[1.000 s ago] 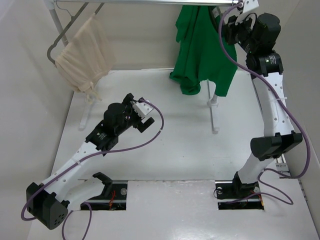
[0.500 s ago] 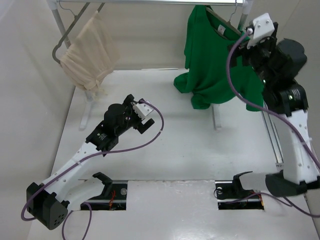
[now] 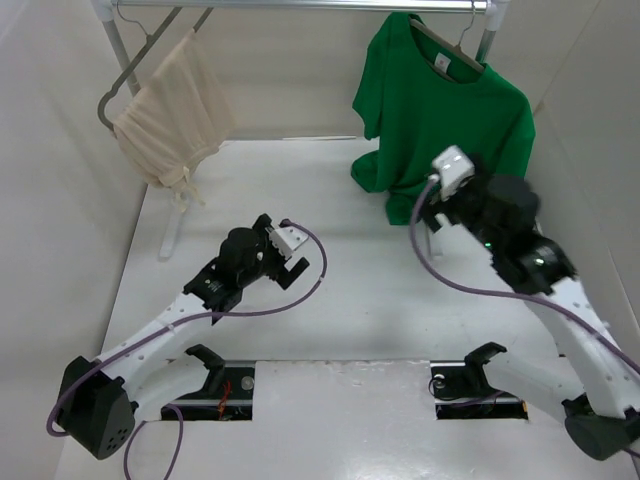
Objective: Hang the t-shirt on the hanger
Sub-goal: Hang the hanger with tshirt onto the clothesline
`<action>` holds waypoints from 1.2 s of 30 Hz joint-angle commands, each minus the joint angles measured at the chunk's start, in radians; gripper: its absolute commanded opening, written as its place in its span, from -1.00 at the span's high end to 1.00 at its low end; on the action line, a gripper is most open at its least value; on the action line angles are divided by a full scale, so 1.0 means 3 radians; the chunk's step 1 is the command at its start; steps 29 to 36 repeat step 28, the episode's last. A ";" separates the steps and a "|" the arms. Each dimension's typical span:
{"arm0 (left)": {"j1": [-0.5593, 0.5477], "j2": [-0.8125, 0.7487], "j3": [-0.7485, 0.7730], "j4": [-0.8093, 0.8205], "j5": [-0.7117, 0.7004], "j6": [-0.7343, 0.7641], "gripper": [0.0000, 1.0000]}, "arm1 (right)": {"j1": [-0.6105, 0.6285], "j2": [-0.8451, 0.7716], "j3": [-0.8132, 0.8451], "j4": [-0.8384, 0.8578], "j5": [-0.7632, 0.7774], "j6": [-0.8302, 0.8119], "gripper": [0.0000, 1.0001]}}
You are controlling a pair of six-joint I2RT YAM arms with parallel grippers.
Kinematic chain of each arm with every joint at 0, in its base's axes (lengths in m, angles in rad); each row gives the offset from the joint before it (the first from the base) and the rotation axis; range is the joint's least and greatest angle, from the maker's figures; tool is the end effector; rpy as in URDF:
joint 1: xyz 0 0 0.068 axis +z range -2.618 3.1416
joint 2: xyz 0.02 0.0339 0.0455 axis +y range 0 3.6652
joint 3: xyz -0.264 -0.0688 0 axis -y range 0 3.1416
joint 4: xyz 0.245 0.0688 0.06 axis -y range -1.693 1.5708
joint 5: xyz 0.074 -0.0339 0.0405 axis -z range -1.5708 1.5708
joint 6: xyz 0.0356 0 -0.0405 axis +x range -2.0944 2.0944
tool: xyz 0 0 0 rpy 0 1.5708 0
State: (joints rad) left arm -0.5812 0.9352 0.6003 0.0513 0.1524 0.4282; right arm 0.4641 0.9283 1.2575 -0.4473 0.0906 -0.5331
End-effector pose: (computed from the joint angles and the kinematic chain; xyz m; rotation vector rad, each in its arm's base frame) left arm 0.1802 -0.1249 0.2715 0.9901 1.5725 -0.2476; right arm 0.1650 0.0790 0.4479 -0.7478 1.5156 -0.1282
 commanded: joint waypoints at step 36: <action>-0.0011 -0.0223 -0.1080 0.1133 0.0034 -0.0527 -1.00 | 0.0048 -0.0016 -0.2489 0.0663 -0.0558 0.1102 -1.00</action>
